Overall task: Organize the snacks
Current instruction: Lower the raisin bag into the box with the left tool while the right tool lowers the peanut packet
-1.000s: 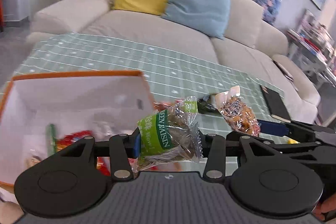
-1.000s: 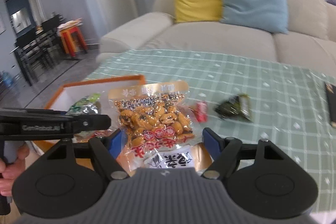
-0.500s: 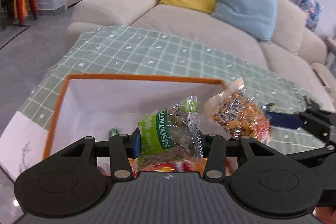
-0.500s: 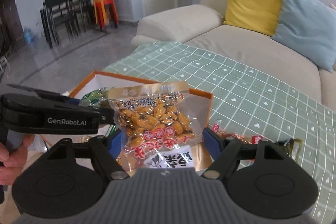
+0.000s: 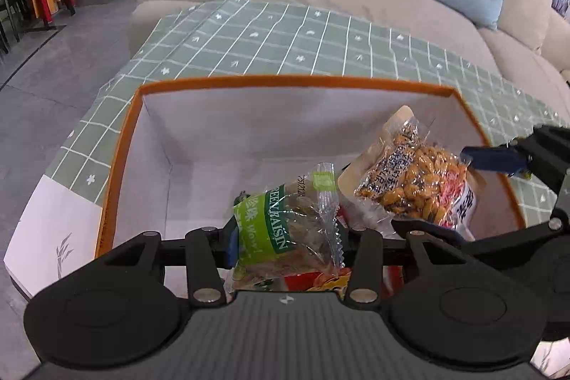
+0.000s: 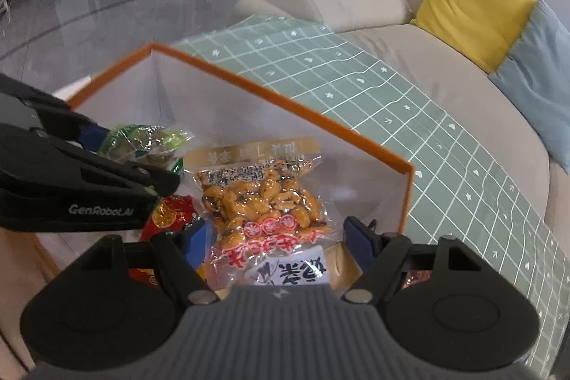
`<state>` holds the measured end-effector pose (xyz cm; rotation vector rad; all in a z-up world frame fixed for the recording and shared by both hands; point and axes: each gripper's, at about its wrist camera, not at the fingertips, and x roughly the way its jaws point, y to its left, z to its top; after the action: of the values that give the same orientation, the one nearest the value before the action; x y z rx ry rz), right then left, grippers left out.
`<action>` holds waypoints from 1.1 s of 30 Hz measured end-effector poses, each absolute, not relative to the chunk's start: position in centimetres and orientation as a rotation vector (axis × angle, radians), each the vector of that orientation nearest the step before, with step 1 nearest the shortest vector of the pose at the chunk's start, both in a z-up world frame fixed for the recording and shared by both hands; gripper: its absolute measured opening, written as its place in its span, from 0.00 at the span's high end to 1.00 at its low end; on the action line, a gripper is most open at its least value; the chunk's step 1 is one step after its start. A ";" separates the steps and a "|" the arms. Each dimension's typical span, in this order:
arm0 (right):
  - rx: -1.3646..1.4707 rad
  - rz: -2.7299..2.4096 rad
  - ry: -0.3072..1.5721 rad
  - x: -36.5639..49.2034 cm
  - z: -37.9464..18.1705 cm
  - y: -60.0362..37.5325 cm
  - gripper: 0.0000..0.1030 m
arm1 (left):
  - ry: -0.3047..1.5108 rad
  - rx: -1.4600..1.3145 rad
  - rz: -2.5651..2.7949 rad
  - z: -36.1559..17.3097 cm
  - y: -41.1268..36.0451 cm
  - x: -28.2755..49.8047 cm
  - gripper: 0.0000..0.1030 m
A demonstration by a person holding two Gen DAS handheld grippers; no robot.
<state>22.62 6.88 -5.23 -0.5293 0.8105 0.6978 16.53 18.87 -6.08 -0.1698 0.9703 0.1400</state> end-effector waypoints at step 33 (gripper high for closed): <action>-0.554 0.658 0.739 21.0 -4.4 4.1 0.13 | 0.899 -0.144 0.190 -4.4 16.9 14.4 0.21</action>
<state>21.04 4.09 -4.38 -0.5543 0.7392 0.6585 14.39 16.88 -4.44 -0.1440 0.8994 0.1903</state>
